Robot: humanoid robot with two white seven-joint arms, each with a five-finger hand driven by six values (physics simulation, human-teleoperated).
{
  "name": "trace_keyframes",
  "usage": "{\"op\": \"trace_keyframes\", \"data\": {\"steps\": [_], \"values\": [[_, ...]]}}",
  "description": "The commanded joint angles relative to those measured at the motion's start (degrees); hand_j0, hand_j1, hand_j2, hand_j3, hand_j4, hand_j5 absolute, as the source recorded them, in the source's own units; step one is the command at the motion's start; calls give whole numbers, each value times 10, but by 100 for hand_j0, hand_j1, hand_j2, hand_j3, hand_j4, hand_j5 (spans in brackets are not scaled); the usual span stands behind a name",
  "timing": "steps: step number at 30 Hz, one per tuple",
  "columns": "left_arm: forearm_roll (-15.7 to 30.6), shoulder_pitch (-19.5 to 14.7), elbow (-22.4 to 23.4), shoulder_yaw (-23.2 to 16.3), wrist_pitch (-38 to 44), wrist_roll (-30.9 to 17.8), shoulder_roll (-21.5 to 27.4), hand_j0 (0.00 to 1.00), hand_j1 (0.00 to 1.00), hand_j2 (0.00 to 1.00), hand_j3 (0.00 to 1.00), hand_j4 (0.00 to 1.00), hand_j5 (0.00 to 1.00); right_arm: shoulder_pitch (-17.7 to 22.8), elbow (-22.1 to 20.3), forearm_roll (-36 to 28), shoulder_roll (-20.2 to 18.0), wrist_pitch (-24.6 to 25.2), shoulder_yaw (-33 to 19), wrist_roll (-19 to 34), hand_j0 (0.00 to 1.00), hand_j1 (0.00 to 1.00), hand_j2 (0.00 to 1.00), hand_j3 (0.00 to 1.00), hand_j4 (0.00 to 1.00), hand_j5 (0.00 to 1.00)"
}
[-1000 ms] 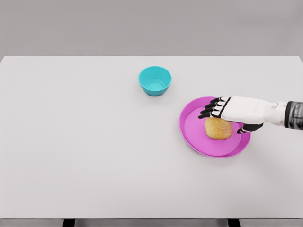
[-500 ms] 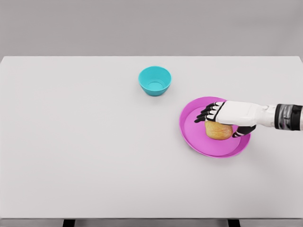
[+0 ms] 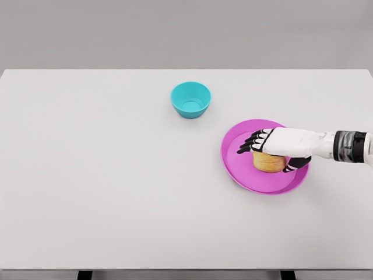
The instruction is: Put the apple from the pink plate into the blue bowl with your right arm
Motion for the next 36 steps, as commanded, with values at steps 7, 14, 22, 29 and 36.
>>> {"op": "trace_keyframes", "data": {"steps": [7, 14, 22, 29, 36], "values": [[0, 0, 0, 0, 0, 0, 0, 100, 100, 100, 100, 100, 100, 0, 3, -3, 0, 1, 6, 0, 52, 52, 52, 52, 52, 52], [0, 0, 0, 1, 0, 0, 0, 100, 100, 100, 100, 100, 100, -13, 4, -4, 0, 1, 6, 0, 52, 52, 52, 52, 52, 52], [-1, 0, 0, 0, 0, 0, 0, 100, 100, 100, 100, 100, 100, -29, 7, -3, 1, 1, 2, 0, 53, 53, 53, 53, 53, 53], [0, 0, 0, 0, 0, 0, 0, 100, 100, 100, 100, 100, 100, -67, 53, -3, 26, 1, 1, 0, 53, 53, 53, 53, 53, 53], [0, 0, 0, 0, 0, 0, 0, 100, 100, 100, 100, 100, 100, -107, 94, 6, 59, 1, 5, 0, 52, 52, 52, 52, 52, 52]]}}
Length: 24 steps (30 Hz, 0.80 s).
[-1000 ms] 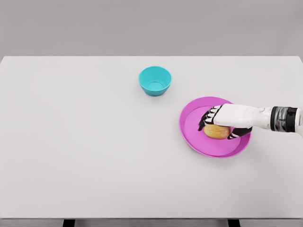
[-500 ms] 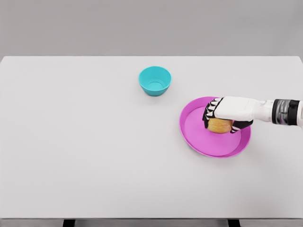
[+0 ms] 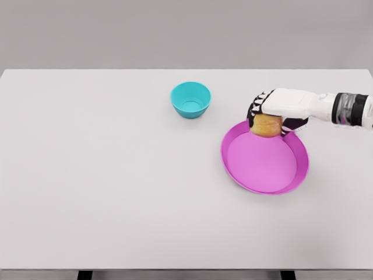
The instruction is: Put the apple from the pink plate into the blue bowl with your right arm
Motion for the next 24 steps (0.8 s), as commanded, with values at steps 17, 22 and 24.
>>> {"op": "trace_keyframes", "data": {"steps": [17, 22, 24], "values": [[0, 0, 0, 0, 0, 0, 0, 100, 100, 100, 100, 100, 100, -42, 54, 7, 72, 2, 3, 0, 46, 46, 46, 46, 46, 46], [-1, 0, 0, 0, 0, 0, 0, 100, 100, 100, 100, 100, 100, -55, 78, 8, 99, 2, 0, 0, 46, 46, 46, 46, 46, 46], [0, 0, 0, 0, 0, 0, 0, 100, 100, 100, 100, 100, 100, -63, 90, 8, 110, 2, -2, 0, 46, 46, 46, 46, 46, 46]]}}
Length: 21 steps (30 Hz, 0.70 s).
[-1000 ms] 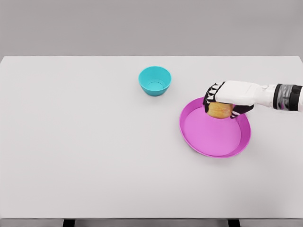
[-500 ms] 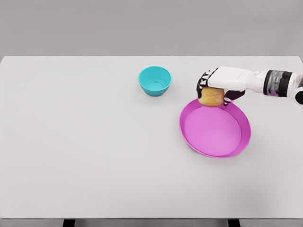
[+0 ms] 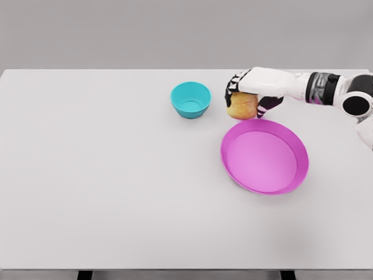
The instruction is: Put the apple from the pink plate into the blue bowl with your right arm
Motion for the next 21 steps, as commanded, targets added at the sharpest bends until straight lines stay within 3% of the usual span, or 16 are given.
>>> {"op": "trace_keyframes", "data": {"steps": [1, 21], "values": [[0, 0, 0, 0, 0, 0, 0, 100, 100, 100, 100, 100, 100, 0, 11, -4, 15, 2, -3, -1, 46, 46, 46, 46, 46, 46], [0, 0, 0, 0, 0, 0, 0, 100, 100, 100, 100, 100, 100, -45, 101, 24, 93, 2, -4, -1, 46, 46, 46, 46, 46, 46]]}}
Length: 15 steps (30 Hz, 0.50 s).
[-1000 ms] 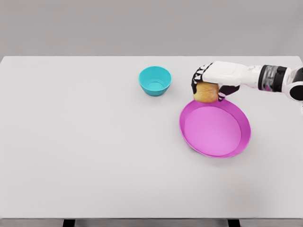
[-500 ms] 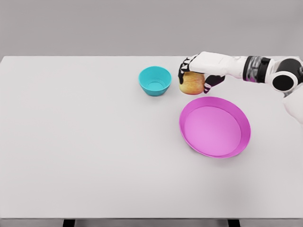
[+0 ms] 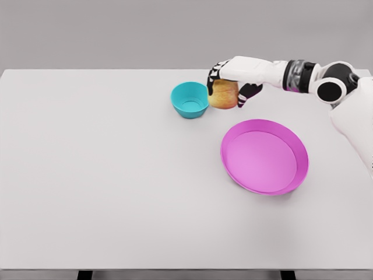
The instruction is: Put the apple from the pink plate into the blue bowl with your right arm
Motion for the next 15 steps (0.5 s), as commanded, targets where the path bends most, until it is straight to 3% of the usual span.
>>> {"op": "trace_keyframes", "data": {"steps": [1, 15], "values": [[0, 0, 0, 0, 0, 0, 0, 100, 100, 100, 100, 100, 100, -1, 22, 8, 17, 2, -1, -1, 46, 46, 46, 46, 46, 46], [0, 0, 0, 0, 0, 0, 0, 100, 100, 100, 100, 100, 100, -26, 61, 23, 57, 2, -1, -1, 43, 43, 43, 43, 43, 43]]}}
